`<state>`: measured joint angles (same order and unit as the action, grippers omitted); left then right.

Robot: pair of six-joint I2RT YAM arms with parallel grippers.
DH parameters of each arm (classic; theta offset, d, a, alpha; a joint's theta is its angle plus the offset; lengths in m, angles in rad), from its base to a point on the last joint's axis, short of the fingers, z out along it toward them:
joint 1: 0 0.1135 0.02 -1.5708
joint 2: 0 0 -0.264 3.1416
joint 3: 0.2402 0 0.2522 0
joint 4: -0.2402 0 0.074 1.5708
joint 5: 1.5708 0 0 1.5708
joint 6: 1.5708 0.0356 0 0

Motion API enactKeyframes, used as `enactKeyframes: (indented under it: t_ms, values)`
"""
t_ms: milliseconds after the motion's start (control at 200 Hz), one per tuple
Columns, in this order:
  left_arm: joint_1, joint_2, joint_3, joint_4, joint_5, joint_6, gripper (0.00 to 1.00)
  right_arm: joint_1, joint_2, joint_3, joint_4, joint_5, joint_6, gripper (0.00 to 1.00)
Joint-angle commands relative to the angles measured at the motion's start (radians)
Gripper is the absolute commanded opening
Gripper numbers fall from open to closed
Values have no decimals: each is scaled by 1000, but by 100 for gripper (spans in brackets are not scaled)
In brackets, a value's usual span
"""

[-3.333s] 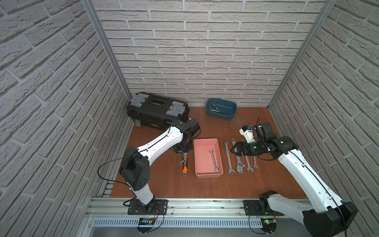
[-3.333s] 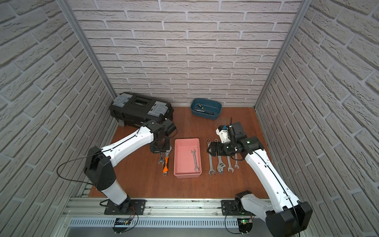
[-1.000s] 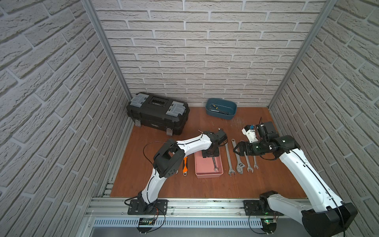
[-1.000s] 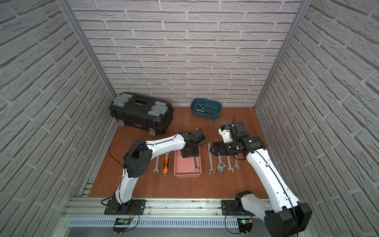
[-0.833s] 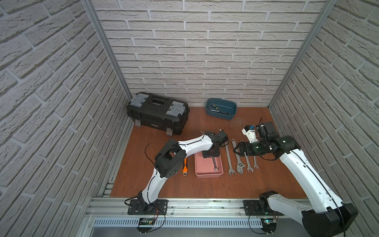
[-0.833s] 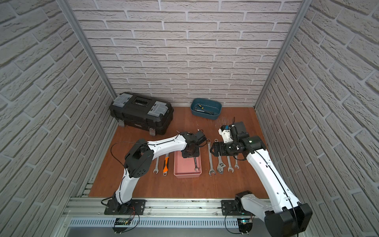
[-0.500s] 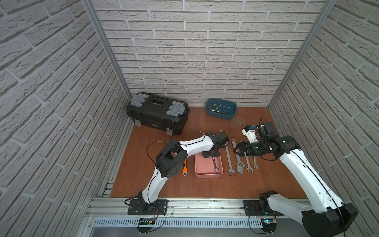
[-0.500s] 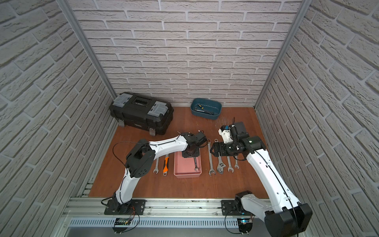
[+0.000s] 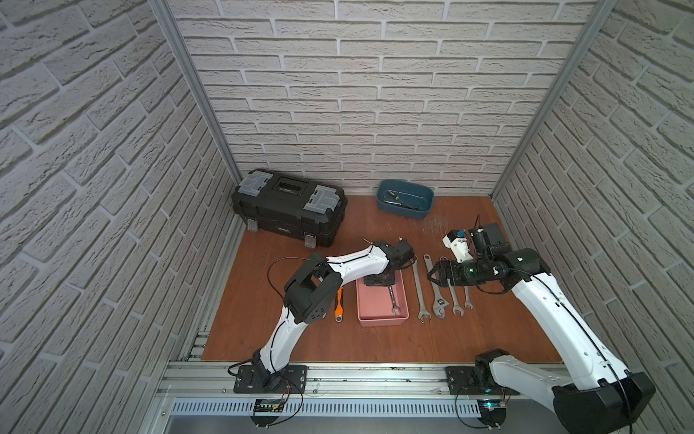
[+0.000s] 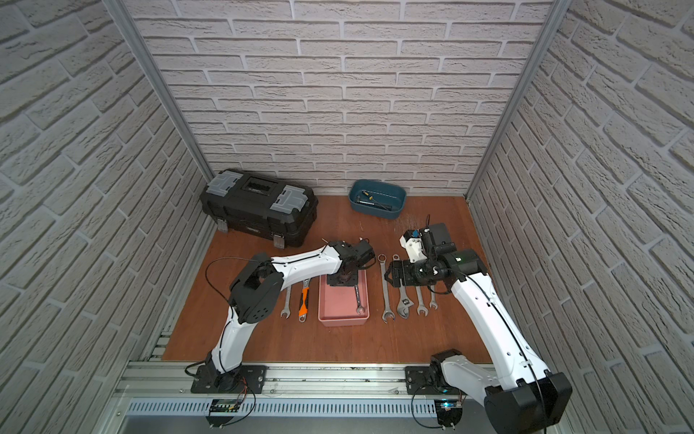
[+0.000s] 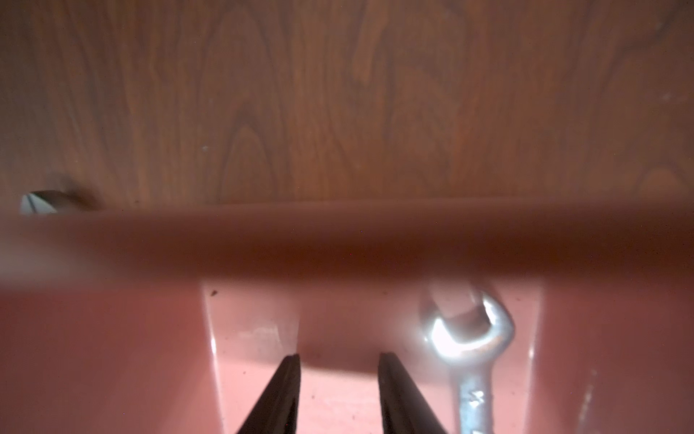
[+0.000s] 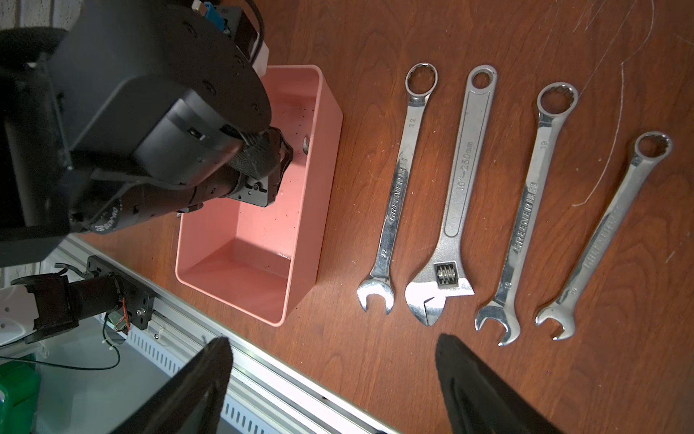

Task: Take out the wrench from the storage box
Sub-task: Pick up the wrench from the storage box.

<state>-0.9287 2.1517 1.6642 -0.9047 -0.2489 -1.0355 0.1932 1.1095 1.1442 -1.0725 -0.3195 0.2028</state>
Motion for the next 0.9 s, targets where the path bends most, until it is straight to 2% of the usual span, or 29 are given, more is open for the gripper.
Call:
enactKeyframes:
  t_ms: [0,205,380,735,895]
  values:
    - [9,-51,-22,-36,39,19,40,-7,-10,11,-4,-12,1,89]
    - [-12,-83,-27,91,149,-76,39,-6,-16,11,-5,-9,7,89]
    - [-45,-41,32,80,171,-92,37,-6,-14,3,2,-18,12,88]
    - [-50,9,-53,183,234,-171,32,-6,-13,-3,3,-28,6,88]
    - [-60,46,-34,121,204,-154,29,-7,-8,-6,10,-37,9,88]
